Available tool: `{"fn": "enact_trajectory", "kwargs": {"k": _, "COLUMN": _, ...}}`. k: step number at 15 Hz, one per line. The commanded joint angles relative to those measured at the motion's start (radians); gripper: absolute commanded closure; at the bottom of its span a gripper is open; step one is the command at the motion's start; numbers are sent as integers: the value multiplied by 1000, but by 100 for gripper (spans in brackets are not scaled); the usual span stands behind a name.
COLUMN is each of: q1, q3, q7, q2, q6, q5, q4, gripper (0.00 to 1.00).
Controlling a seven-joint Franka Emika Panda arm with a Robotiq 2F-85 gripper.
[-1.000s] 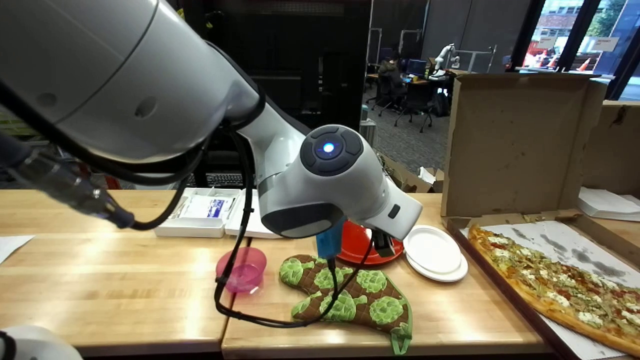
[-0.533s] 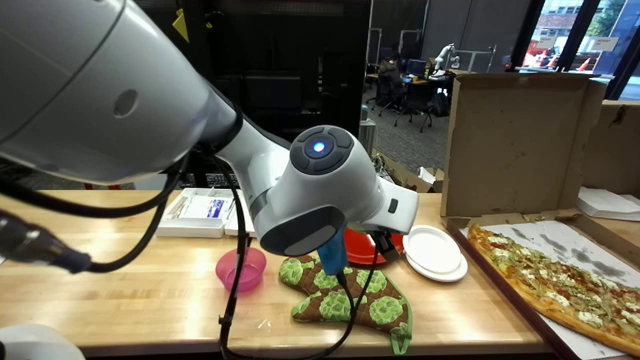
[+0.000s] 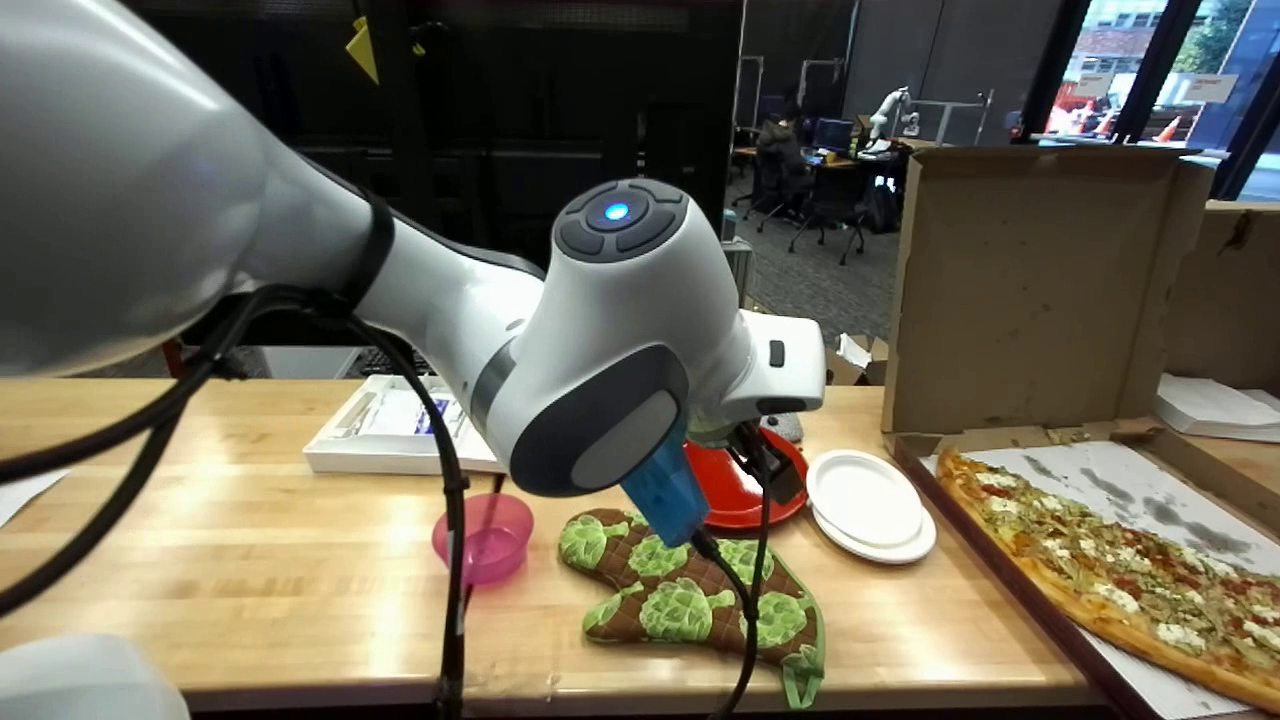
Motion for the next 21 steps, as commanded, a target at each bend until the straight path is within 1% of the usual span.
{"fn": "enact_trajectory", "kwargs": {"k": 1, "q1": 27, "q3": -36, "q7": 34, "q2": -11, "q6": -5, "q5": -53, "q4": -2, "gripper": 0}}
{"fn": "enact_trajectory", "kwargs": {"k": 7, "q1": 28, "q3": -36, "q7": 32, "q2": -15, "q6": -11, "q5": -55, "q4": -5, "gripper": 0}}
{"fn": "enact_trajectory", "kwargs": {"k": 9, "q1": 24, "q3": -26, "q7": 19, "q2": -10, "q6": -26, "q5": -87, "q4": -5, "gripper": 0}}
{"fn": "enact_trajectory", "kwargs": {"k": 16, "q1": -16, "q3": -40, "q7": -38, "q2": -31, "q6": -183, "q5": -325, "q4": -1, "gripper": 0}}
{"fn": "enact_trajectory", "kwargs": {"k": 19, "q1": -19, "q3": -54, "q7": -78, "q2": -28, "q6": -201, "q5": -419, "q4": 3, "gripper": 0}}
{"fn": "enact_trajectory", "kwargs": {"k": 21, "q1": 0, "q3": -73, "q7": -119, "q2": -22, "q6": -212, "q5": -458, "q4": 3, "gripper": 0}}
